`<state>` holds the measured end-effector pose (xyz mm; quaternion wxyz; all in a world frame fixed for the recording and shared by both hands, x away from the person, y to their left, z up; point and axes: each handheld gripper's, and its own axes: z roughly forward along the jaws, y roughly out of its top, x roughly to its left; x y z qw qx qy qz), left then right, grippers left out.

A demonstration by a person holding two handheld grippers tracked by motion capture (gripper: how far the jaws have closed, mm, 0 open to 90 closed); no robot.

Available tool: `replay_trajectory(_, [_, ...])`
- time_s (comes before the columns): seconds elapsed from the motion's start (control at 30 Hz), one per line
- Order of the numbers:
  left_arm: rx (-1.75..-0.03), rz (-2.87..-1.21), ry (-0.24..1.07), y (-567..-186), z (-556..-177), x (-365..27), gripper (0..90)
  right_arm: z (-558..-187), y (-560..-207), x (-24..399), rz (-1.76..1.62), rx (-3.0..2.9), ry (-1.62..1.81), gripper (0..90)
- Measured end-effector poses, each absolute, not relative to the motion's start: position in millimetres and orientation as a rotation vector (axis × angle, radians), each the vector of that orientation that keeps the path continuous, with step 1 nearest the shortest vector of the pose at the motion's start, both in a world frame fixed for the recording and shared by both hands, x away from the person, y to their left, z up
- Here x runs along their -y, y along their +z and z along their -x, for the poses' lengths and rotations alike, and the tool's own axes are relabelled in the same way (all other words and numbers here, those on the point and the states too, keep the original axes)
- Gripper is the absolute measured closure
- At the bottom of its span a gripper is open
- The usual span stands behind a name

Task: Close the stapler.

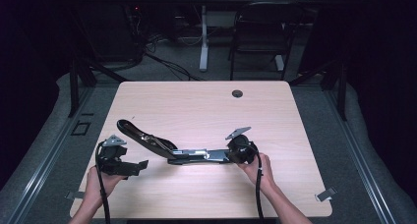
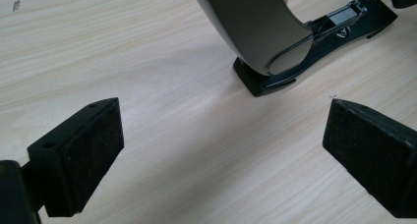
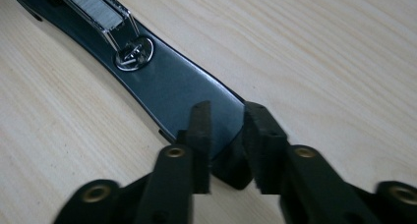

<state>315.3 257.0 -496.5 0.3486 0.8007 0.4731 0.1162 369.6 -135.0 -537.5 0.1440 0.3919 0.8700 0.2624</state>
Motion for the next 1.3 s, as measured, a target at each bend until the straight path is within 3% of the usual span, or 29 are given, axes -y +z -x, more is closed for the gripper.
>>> replay_trajectory(0.3, [-1.231, -2.024, 0.315, -491, -314, -258, 3.0, -365, -535, 120, -1.316, -2.398, 0.773, 90.0])
replay_trajectory(0.67, [-1.236, -1.938, 0.366, -486, -315, -260, 9.3, -361, -548, 118, -1.47, -2.245, 0.766, 90.0])
replay_trajectory(0.87, [-1.239, -1.926, 0.372, -483, -308, -267, 36.4, -355, -557, 121, -1.471, -2.199, 0.838, 90.0])
replay_trajectory(1.07, [-1.332, -1.861, 0.492, -480, -319, -272, 66.0, -354, -560, 124, -1.46, -2.187, 0.889, 90.0])
replay_trajectory(1.17, [-1.352, -1.816, 0.521, -479, -325, -275, 76.4, -353, -561, 126, -1.448, -2.191, 0.893, 90.0])
replay_trajectory(1.3, [-1.328, -1.799, 0.532, -478, -330, -273, 83.2, -351, -563, 127, -1.44, -2.175, 0.913, 90.0])
